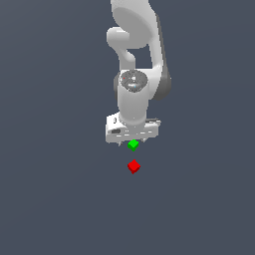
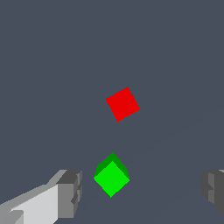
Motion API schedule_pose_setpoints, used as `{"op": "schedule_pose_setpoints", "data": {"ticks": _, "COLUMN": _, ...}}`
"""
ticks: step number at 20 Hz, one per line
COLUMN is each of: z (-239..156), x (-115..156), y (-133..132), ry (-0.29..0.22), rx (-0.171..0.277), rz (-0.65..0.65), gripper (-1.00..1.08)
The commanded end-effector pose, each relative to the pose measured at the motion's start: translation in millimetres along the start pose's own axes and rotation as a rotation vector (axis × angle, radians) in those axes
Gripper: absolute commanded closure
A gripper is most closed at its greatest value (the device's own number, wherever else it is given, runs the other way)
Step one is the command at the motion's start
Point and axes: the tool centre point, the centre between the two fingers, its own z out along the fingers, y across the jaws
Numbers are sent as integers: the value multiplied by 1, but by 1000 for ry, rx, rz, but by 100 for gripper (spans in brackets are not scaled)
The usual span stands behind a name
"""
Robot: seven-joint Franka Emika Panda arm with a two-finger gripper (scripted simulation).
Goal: Stack the red cube on top of the green cube.
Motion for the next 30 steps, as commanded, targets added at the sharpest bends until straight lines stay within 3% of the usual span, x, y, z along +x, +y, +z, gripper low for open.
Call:
{"op": "schedule_pose_setpoints", "data": {"ticks": 1, "z": 8, "x": 6, "y": 1, "ry": 0, "rx": 0, "rz": -51, "gripper": -92}}
{"op": "schedule_pose_setpoints", "data": {"ticks": 16, "z": 65, "x": 49, "y": 0, "ry": 0, "rx": -5, "rz": -418, "gripper": -92}}
{"op": "schedule_pose_setpoints", "data": {"ticks": 30, "z": 80, "x": 58, "y": -3, "ry": -1, "rx": -6, "rz": -492, "gripper": -92}}
